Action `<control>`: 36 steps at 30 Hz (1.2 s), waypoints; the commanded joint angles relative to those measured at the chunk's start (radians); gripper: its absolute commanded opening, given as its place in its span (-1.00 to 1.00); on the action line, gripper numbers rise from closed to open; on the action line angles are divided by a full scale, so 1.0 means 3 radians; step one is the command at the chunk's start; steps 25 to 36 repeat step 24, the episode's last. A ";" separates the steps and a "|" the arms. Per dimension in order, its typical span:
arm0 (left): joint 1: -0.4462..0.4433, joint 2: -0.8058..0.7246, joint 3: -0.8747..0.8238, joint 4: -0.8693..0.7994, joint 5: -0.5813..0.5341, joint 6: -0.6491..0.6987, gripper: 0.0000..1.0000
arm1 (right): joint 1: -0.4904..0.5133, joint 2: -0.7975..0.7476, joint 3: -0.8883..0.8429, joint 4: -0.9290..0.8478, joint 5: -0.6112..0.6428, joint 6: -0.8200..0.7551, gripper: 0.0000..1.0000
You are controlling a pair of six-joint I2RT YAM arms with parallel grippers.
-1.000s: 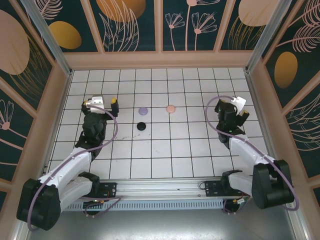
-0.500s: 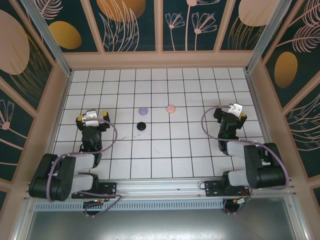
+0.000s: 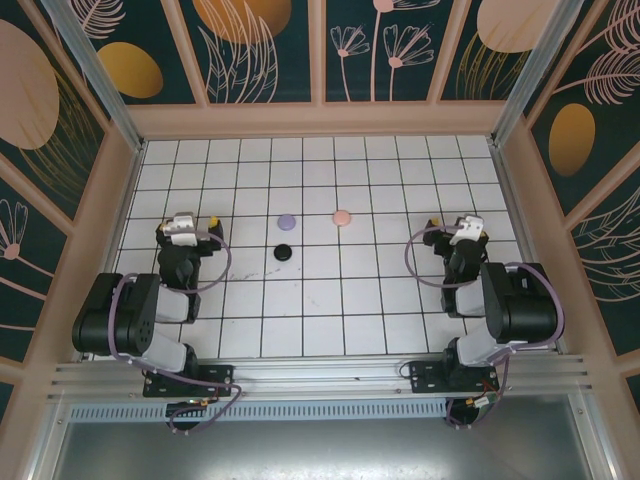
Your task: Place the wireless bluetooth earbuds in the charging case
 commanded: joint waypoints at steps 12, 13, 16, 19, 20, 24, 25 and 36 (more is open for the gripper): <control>0.0076 0.0044 0.0191 -0.0242 0.0039 -0.0212 0.97 | 0.0065 0.0005 0.0085 0.0163 -0.0106 -0.0064 0.98; 0.0078 0.0044 0.0193 -0.0243 0.0039 -0.0209 0.97 | 0.0040 0.0006 0.0098 0.0127 -0.0164 -0.0054 0.98; 0.0078 0.0044 0.0193 -0.0245 0.0039 -0.0212 0.97 | -0.0021 0.0007 0.0130 0.0064 -0.0329 -0.0038 0.98; 0.0078 0.0049 0.0203 -0.0258 0.0025 -0.0222 0.98 | -0.0078 0.0013 0.0182 -0.0030 -0.0501 -0.0025 0.98; 0.0078 0.0049 0.0208 -0.0260 0.0026 -0.0222 0.98 | -0.0089 0.0012 0.0182 -0.0020 -0.0510 -0.0023 0.98; 0.0078 0.0049 0.0201 -0.0258 0.0022 -0.0217 0.98 | -0.0067 0.0005 0.0158 0.0012 -0.0531 -0.0060 0.98; 0.0078 0.0049 0.0201 -0.0258 0.0022 -0.0217 0.98 | -0.0067 0.0005 0.0158 0.0012 -0.0531 -0.0060 0.98; 0.0078 0.0049 0.0201 -0.0258 0.0022 -0.0217 0.98 | -0.0067 0.0005 0.0158 0.0012 -0.0531 -0.0060 0.98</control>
